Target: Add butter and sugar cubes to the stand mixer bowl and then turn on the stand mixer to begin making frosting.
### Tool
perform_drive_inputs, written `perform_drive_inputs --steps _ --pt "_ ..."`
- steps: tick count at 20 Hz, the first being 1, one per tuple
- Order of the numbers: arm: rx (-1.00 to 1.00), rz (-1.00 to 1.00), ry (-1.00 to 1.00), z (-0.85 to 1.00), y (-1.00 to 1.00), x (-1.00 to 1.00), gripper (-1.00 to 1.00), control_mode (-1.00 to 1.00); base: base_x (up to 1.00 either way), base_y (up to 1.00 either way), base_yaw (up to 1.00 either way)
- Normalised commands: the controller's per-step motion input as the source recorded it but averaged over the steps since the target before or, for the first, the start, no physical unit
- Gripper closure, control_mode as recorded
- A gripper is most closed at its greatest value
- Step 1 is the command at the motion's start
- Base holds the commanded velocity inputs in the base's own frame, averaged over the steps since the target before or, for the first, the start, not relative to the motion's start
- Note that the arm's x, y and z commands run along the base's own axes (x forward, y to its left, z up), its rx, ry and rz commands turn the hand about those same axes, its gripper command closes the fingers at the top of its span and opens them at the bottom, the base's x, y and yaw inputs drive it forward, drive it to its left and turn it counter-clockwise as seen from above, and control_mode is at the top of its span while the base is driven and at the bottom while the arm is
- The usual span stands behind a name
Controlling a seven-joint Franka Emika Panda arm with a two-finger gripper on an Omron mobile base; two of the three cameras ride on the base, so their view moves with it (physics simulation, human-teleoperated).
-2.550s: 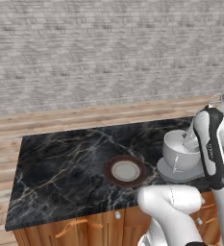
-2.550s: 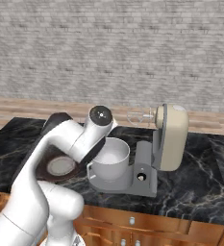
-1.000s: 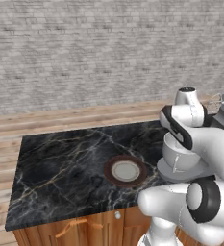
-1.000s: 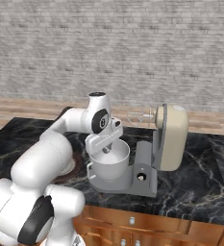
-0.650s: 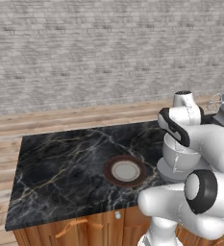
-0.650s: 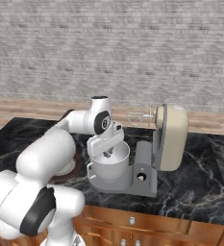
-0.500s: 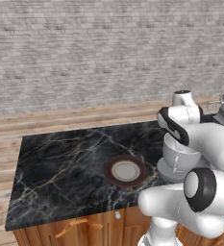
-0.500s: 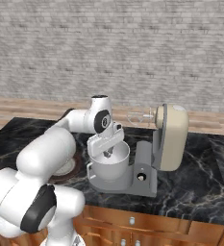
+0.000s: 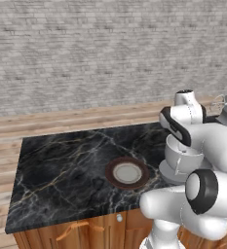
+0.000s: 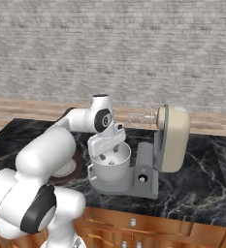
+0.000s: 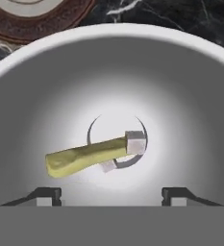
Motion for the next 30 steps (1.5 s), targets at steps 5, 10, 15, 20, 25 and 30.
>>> perform_drive_inputs --steps 5,10,15,20,25,30 --pt "-0.01 -0.02 -0.14 0.5 0.22 -0.27 -1.0 -1.0 0.0 0.0 0.0" --pt "-0.02 -0.02 -0.13 0.44 0.42 -0.36 -1.0 -1.0 0.0 0.0 0.0" --pt "0.0 -0.1 -0.21 0.0 0.04 -0.86 -1.0 -1.0 0.0 0.0 0.0" --pt "0.0 -0.08 -0.35 0.0 -0.17 -0.84 -1.0 -1.0 0.0 0.0 0.0" --pt "0.0 -0.06 -0.34 0.0 -0.52 -0.73 -1.0 -1.0 0.0 0.0 0.0" --pt "0.01 -0.03 -0.29 0.0 -0.79 -0.43 -1.0 -1.0 0.0 0.0 0.0"
